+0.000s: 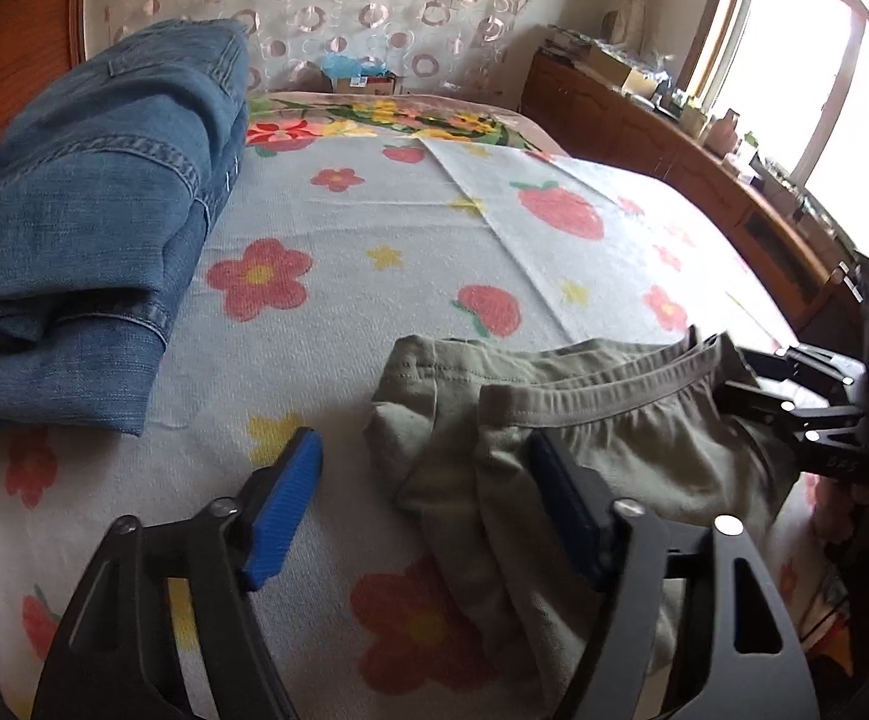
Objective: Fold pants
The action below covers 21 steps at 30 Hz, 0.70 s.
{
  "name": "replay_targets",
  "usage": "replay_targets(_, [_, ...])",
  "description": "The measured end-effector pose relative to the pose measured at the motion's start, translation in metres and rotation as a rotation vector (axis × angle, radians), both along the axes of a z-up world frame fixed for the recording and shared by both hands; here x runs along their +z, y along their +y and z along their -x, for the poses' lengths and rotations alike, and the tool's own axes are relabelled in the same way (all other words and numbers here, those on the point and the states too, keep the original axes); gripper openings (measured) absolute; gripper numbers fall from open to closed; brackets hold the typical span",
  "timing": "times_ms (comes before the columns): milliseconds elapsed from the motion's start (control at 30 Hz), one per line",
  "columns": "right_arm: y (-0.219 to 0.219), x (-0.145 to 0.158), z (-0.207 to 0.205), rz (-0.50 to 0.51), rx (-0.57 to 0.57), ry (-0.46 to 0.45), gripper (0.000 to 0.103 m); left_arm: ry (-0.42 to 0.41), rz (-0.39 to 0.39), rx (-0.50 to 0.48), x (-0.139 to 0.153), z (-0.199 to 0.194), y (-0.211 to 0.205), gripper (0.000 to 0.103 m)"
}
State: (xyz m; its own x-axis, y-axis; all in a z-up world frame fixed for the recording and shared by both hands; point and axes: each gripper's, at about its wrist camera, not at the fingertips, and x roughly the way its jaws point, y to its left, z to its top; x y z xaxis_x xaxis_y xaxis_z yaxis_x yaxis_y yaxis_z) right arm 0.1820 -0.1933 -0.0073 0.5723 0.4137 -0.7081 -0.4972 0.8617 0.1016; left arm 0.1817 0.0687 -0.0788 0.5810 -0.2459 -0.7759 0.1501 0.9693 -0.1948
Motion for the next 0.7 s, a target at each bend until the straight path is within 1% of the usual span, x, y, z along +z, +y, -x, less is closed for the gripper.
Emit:
replay_targets(33, [0.000,0.001,-0.001,-0.002,0.005,0.007,0.051,0.001,0.011,-0.003,0.000,-0.001,0.001,0.067])
replay_targets(67, [-0.001,0.001,-0.001,-0.004,0.009,0.012,0.049,0.003,0.016,-0.010,0.000,-0.001,0.001,0.066])
replay_targets(167, [-0.002,0.002,-0.004,-0.007,0.005,0.022,0.044,-0.001,0.017,-0.021,0.001,-0.002,-0.001,0.065])
replay_targets(200, [-0.003,0.003,-0.005,-0.010,0.004,0.026,0.042,-0.001,0.024,-0.030,0.000,-0.003,-0.001,0.056])
replay_targets(267, [-0.003,0.004,-0.007,-0.022,0.004,0.039,0.038,0.011,0.046,-0.039,-0.002,-0.005,-0.001,0.049])
replay_targets(300, [-0.003,0.004,-0.008,-0.025,0.006,0.043,0.035,0.010,0.047,-0.043,-0.003,-0.006,-0.002,0.048])
replay_targets(333, [-0.003,0.005,-0.009,-0.026,0.007,0.045,0.033,0.002,0.045,-0.047,-0.003,-0.006,-0.003,0.043])
replay_targets(367, [-0.004,0.005,-0.010,-0.028,0.006,0.045,0.032,0.000,0.049,-0.050,-0.003,-0.006,-0.004,0.042])
replay_targets(467, [-0.004,0.005,-0.011,-0.040,0.012,0.052,0.023,-0.006,0.074,-0.061,-0.002,-0.003,-0.004,0.030])
replay_targets(533, [-0.003,0.004,-0.010,-0.049,0.025,0.057,0.016,-0.015,0.068,-0.068,0.000,-0.001,-0.007,0.025])
replay_targets(567, [-0.003,0.003,-0.010,-0.053,0.028,0.057,0.014,-0.024,0.061,-0.070,0.002,0.000,-0.008,0.021])
replay_targets(700, [-0.004,0.002,-0.009,-0.074,0.027,0.058,0.011,-0.069,0.053,-0.075,0.017,0.008,-0.012,0.015])
